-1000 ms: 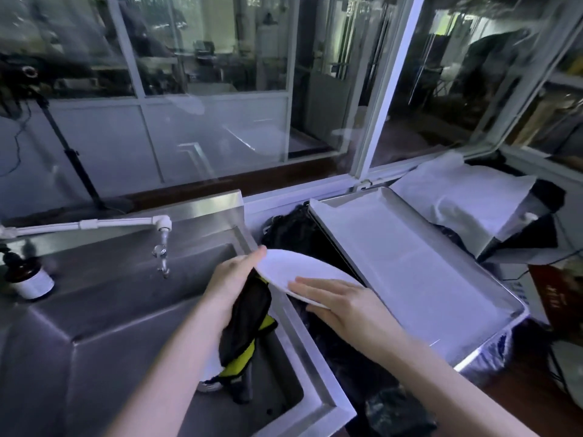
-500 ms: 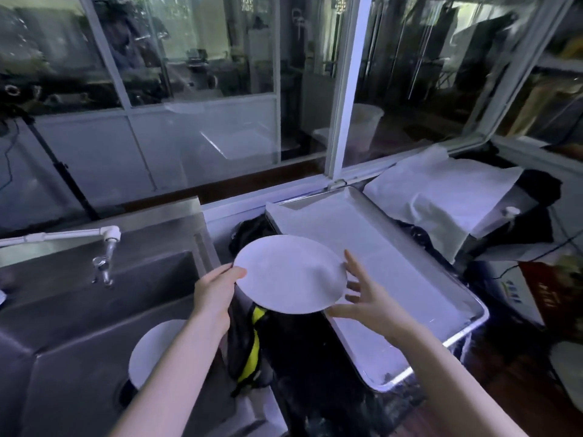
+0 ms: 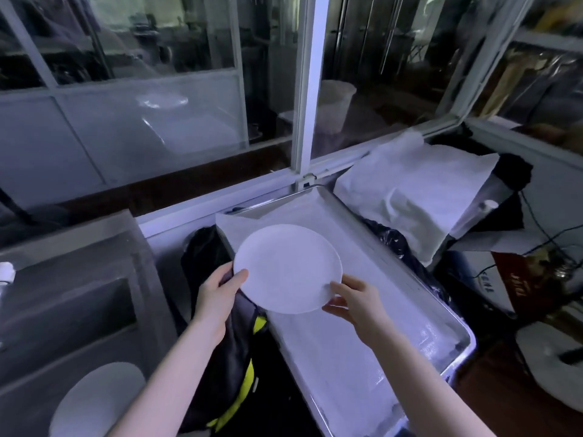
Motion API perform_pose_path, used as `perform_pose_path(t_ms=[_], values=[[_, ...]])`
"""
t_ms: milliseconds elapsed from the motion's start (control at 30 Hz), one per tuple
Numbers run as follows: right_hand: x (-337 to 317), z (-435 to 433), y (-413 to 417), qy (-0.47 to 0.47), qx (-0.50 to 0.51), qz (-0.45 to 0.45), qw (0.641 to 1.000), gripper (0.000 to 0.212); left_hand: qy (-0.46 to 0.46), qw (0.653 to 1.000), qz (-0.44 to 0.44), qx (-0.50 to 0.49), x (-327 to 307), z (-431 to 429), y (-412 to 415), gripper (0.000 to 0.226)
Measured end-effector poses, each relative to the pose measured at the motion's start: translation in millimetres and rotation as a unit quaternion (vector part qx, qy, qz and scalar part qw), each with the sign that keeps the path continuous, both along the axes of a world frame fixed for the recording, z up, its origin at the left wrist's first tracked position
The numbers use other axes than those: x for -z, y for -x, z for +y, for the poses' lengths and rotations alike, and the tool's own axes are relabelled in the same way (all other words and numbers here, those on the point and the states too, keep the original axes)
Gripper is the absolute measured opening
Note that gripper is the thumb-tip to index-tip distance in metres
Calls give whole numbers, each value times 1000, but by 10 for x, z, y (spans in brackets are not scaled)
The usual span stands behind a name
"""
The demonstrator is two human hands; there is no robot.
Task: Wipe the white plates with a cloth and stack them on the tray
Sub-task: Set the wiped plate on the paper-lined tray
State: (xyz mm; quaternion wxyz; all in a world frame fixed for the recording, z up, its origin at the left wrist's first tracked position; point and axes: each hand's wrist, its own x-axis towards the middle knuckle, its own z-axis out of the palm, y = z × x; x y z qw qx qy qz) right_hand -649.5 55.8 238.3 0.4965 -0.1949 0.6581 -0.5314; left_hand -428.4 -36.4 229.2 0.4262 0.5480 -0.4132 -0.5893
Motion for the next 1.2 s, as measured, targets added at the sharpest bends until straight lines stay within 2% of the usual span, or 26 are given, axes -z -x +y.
perform_pose_path(t_ms=[67, 233, 533, 733, 800, 867, 967, 1100, 1200], values=[[154, -246, 163, -7, 22, -1, 1000, 20, -13, 999, -16, 32, 93, -245, 124, 18], [581, -815, 531, -34, 43, 8, 998, 25, -49, 989, -73, 121, 431, -834, 416, 35], [1069, -1491, 850, -63, 28, 50, 996, 26, -88, 975, -156, 133, 799, -1356, 738, 36], [1233, -1638, 799, -91, 35, 97, 991, 15, -147, 950, -181, 208, 860, -1532, 754, 36], [1236, -1651, 781, -96, 42, 116, 988, 22, -154, 942, -197, 226, 862, -1565, 756, 38], [1236, -1654, 767, -107, 51, 141, 983, 27, -153, 939, -202, 232, 855, -1582, 774, 39], [1241, -1652, 735, -127, 46, 195, 972, 16, -153, 941, -202, 226, 842, -1570, 783, 36], [1244, -1646, 717, -151, 7, 281, 948, 15, -128, 955, -185, 193, 805, -1497, 722, 31], [1197, -1600, 723, -164, -12, 309, 937, 32, -107, 963, -172, 177, 753, -1428, 648, 35]])
